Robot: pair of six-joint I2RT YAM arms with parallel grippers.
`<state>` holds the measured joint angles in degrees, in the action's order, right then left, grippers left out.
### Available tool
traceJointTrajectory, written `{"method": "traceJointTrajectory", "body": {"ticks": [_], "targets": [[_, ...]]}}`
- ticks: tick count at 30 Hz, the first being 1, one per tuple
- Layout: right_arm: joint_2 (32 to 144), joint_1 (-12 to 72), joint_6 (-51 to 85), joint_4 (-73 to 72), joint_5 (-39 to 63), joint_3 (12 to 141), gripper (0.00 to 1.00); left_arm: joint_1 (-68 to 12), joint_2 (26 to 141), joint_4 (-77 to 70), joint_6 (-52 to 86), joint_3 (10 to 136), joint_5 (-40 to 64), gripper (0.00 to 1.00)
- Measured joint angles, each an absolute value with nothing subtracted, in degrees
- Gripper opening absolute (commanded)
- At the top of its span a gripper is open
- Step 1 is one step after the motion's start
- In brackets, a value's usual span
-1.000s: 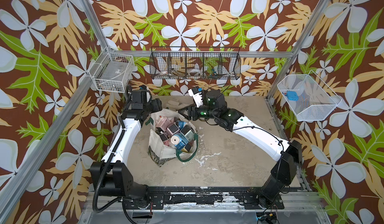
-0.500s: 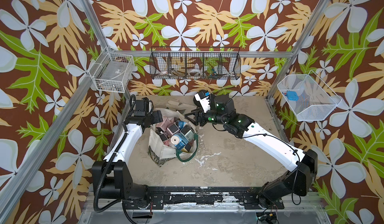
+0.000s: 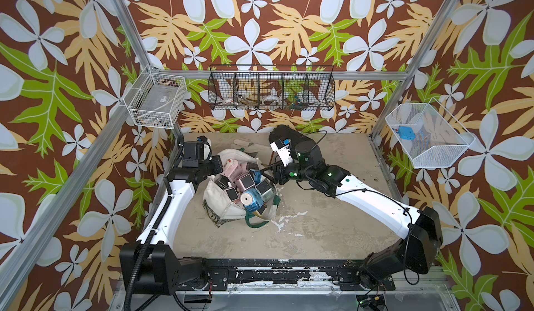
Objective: Take out the pencil sharpeners from the tote bags
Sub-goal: Adjust the canvas bag at the center of the board.
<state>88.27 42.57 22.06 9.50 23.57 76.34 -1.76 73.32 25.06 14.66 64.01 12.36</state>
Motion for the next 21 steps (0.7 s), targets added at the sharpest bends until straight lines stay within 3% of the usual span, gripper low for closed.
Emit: {"method": "traceJointTrajectory", "body": {"ticks": [4, 12, 13, 14, 16, 21], "targets": [[87.29, 46.92, 19.77, 11.18, 20.73, 74.15, 0.54, -1.96, 69.8, 22.65, 14.98, 60.75, 15.25, 0.0], [87.85, 53.19, 15.79, 12.01, 10.98, 70.63, 0.65, -2.09, 69.6, 20.23, 15.4, 59.11, 17.02, 0.0], [88.66, 53.41, 15.57, 12.19, 9.93, 71.44, 0.67, -2.09, 69.45, 19.97, 15.4, 58.94, 16.97, 0.0], [89.56, 53.67, 15.29, 12.1, 8.62, 72.53, 0.79, -2.09, 69.32, 19.86, 15.42, 58.81, 16.91, 0.0], [91.11, 54.02, 14.85, 11.99, 6.52, 74.59, 0.92, -2.09, 68.95, 19.75, 15.55, 58.59, 16.88, 0.0], [96.75, 54.46, 13.45, 13.1, 2.02, 81.76, 0.95, -2.09, 68.31, 19.66, 15.92, 58.24, 16.93, 0.0]]}}
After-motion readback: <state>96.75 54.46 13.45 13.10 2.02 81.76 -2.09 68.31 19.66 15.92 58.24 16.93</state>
